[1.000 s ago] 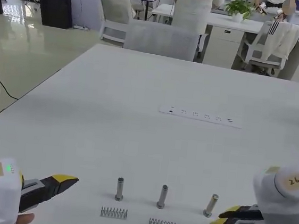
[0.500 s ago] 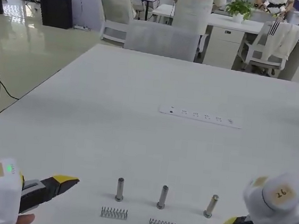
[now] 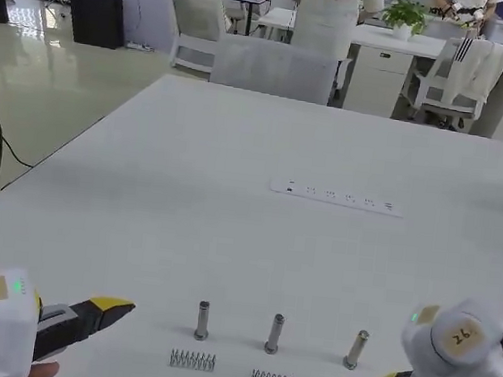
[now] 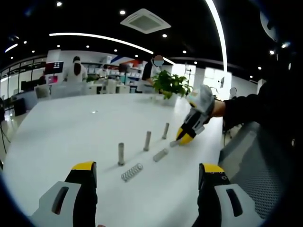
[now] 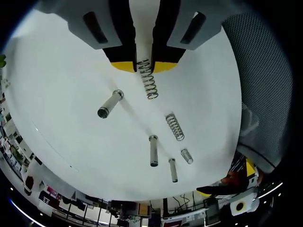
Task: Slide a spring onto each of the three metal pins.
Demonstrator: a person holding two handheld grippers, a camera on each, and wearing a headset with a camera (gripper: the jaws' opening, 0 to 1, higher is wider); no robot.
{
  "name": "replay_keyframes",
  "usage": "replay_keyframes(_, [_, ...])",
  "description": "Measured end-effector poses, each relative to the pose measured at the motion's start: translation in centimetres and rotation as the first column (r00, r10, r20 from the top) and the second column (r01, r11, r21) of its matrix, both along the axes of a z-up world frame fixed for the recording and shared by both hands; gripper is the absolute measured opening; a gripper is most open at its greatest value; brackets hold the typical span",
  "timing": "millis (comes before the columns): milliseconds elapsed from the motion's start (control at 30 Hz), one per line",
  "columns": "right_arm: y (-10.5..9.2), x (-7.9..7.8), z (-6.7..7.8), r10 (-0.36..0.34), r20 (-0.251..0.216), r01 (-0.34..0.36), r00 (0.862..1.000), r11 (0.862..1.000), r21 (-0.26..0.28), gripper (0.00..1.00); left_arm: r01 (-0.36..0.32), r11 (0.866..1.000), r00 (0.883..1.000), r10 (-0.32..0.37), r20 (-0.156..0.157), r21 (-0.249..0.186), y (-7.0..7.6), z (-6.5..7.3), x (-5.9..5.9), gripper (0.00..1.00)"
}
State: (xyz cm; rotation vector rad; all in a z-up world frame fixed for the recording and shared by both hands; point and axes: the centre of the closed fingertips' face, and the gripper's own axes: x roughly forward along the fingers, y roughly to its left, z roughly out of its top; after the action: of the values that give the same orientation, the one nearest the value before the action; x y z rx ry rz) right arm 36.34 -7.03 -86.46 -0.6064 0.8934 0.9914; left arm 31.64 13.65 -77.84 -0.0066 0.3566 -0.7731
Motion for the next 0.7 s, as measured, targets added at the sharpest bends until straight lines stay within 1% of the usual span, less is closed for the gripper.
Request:
replay_keyframes(100, [0.0,0.0,0.0,0.003,0.007,-0.003,1.0,1.0,-0.005,0.09,0.001,1.0,1.0,-0.001,0.0,-0.001,0.0,0.0,0.0,0.85])
replay_keyframes(167, [0.1,-0.1,0.1,0.0,-0.001,0.0,1.0,1.0,0.0,0.09,0.002,1.0,1.0,-0.002,0.001,0.0,0.0,0.0,0.0,0.85])
replay_keyframes(367, [0.3,-0.2,1.0,-0.005,-0.003,0.005,1.0,1.0,0.02,0.09,0.008,1.0,1.0,-0.008,0.001,0.002,-0.1,0.0,0.0,0.85])
replay_keyframes(567, [0.5,-0.7,1.4,-0.004,-0.018,0.005,1.0,1.0,0.03,0.08,0.023,1.0,1.0,-0.023,-0.002,0.003,-0.4,-0.1,-0.1,0.81])
replay_keyframes(700, [0.7,-1.0,1.8,0.0,-0.025,0.001,1.0,0.999,0.038,0.08,0.04,0.999,0.999,-0.04,-0.01,0.006,-0.7,-0.4,-0.2,0.77])
